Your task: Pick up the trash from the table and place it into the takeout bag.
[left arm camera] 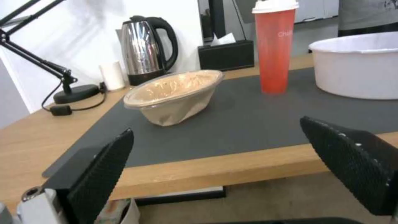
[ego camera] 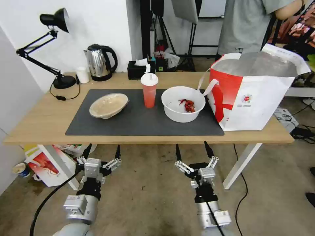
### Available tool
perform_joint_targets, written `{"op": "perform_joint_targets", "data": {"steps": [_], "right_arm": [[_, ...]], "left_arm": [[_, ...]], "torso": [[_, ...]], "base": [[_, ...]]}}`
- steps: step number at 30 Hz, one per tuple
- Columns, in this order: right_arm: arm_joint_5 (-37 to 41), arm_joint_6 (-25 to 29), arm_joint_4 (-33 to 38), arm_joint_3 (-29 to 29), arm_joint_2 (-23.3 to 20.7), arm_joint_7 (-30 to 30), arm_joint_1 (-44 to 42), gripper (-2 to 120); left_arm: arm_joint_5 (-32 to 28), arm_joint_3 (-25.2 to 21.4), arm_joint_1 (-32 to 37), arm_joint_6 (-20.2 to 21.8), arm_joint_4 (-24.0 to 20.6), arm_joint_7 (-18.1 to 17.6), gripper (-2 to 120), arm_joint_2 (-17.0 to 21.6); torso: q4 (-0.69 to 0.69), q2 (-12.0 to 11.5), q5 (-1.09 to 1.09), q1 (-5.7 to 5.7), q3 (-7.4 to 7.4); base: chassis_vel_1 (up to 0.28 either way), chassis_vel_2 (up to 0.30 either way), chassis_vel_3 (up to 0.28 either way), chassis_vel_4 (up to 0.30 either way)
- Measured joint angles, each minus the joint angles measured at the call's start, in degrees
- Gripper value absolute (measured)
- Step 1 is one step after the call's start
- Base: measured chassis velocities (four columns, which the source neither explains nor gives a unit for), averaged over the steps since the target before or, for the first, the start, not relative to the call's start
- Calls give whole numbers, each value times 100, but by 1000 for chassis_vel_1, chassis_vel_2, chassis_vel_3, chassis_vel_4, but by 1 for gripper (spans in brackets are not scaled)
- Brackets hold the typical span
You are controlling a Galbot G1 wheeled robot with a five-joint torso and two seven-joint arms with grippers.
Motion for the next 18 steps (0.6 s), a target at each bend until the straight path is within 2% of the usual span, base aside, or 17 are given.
{"op": "perform_joint_targets", "data": {"steps": [1,2,4,6,7,9,10,11,14,16,18], "right_arm": [[36,-53,88,47,-60,-25,-30,100],[1,188,346,-189,-341,-34,-55,100],[-64,454,497,-435,-560,-6,-58,100],[-51,291,426,-410,-655,1,-37,100],[-43,323,485,-435,-723,1,-69,100],[-84,729,966,-700,-1176,-1,-161,100],[-84,729,966,-700,-1176,-1,-161,100],[-119,997,1260,-867,-1439,-4,-216,100],[-79,1008,1339,-901,-1556,-16,-226,100],[377,812,1702,-675,-1786,-147,-300,100],[476,766,1776,-621,-1825,-178,-318,100]], "left_arm": [[0,0,0,0,1,0,100,1],[-1,2,0,0,0,0,100,0],[0,2,0,0,0,0,100,0],[0,1,0,0,0,0,100,-1],[0,1,2,1,1,0,100,1],[0,2,-1,0,0,0,100,0],[0,2,-1,0,0,0,100,0],[0,1,-1,0,-1,0,100,0],[-1,2,-1,0,-1,0,100,0],[0,2,0,0,0,0,100,0],[0,2,0,0,0,0,100,0]], "torso": [[-5,0,-8,0,0],[-3,0,-3,0,0],[-2,0,-5,0,0],[1,1,-3,-1,-2],[-6,1,0,1,0],[-2,1,-4,1,0],[-2,1,-4,1,0],[-2,2,-4,0,-1],[-3,1,-3,0,-1],[-2,1,-4,0,-1],[-2,1,-4,0,-1]], "base": [[0,0,0,0],[0,0,0,0],[0,0,0,0],[0,0,0,0],[0,0,0,0],[0,0,0,0],[0,0,0,0],[0,0,0,0],[0,0,0,0],[0,0,0,0],[0,0,0,0]]}}
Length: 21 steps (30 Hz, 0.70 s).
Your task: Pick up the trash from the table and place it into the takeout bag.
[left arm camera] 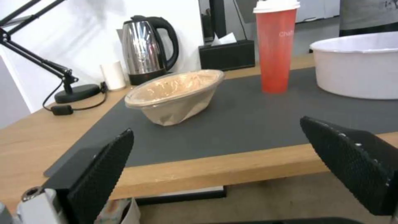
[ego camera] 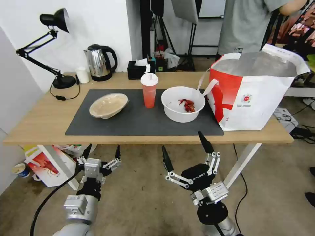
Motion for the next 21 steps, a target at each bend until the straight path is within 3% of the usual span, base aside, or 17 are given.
{"op": "perform_joint_targets", "data": {"steps": [2,10,21], "right_arm": [[573,-272,414,339,-207,-169,-99,100],[705,-353,474,427,-237,-207,-109,100],[2145,-1135,493,1560,-1150,-272,372,100]], "left_arm": [[0,0,-1,0,0,0,100,0],[0,0,0,0,0,0,100,0],[0,0,0,0,0,0,100,0]], "torso": [[-1,0,-2,0,0],[-1,0,0,0,0],[0,-2,0,1,1]], "base": [[0,0,0,0],[0,0,0,0],[0,0,0,0]]}}
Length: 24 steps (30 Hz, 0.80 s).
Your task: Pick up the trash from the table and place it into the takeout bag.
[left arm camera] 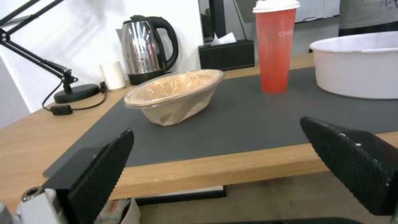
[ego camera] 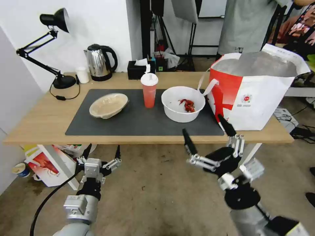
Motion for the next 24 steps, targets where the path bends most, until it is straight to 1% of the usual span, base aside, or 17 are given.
{"op": "perform_joint_targets", "data": {"steps": [2,4,5,6,8,15,17,21,22,23,24], "right_arm": [[496,-273,-2,395,-310,-23,169,100],[517,-284,-2,410,-322,-23,176,100],[916,-502,-6,725,-573,-42,309,100],[1132,-618,-9,901,-707,-51,381,100],[1299,-710,-13,1032,-810,-59,437,100],[1355,-742,-26,1056,-843,-65,469,100],[1429,-790,-78,1045,-926,-81,611,100],[1608,-911,-251,938,-1146,-136,1047,100],[1608,-911,-251,938,-1146,-136,1047,100],[1695,-973,-339,878,-1255,-164,1272,100],[1721,-992,-359,881,-1324,-172,1487,100]], "left_arm": [[0,0,0,0,0,0,100,0],[0,0,0,0,0,0,100,0],[0,0,0,0,0,0,100,0],[0,0,0,0,0,0,100,0],[0,0,0,0,0,0,100,0],[0,0,0,0,0,0,100,0],[0,0,0,0,0,0,100,0],[0,0,0,0,0,0,100,0],[0,0,0,0,0,0,100,0],[0,0,0,0,0,0,100,0],[0,-1,1,0,0,0,100,-1]], "torso": [[0,0,0,0,0],[0,0,0,0,0],[0,0,0,1,0],[0,0,-1,1,0],[1,0,-1,1,0],[-2,0,0,0,0],[-3,0,-1,0,0],[1,0,0,0,0],[1,0,0,0,0],[1,0,0,1,0],[5,-1,-1,2,1]], "base": [[0,0,0,0],[0,0,0,0],[0,0,0,0],[0,0,0,0],[0,0,0,0],[0,0,0,0],[0,0,0,0],[0,0,0,0],[0,0,0,0],[0,0,0,0],[0,0,0,0]]}}
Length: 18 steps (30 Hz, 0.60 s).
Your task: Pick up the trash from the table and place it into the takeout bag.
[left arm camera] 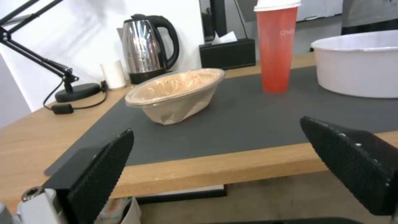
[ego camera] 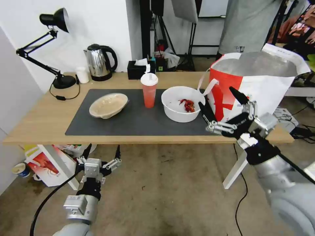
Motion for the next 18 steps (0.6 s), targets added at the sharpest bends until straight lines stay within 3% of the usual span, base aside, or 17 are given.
{"op": "perform_joint_targets", "data": {"steps": [3,13,18], "right_arm": [[106,-41,-8,-2,-93,-30,138,100],[1169,-615,-597,-377,-1200,-363,1727,100],[1441,-766,-755,-474,-1488,-450,2151,100]], "left_arm": [[0,0,0,0,0,0,100,1],[0,0,-1,0,0,0,100,0],[0,0,-1,0,0,0,100,1]], "torso": [[-9,1,0,-1,-1],[-5,1,0,-1,-1],[-4,1,-2,0,0]], "base": [[0,0,0,0],[0,0,0,0],[0,0,0,0]]}}
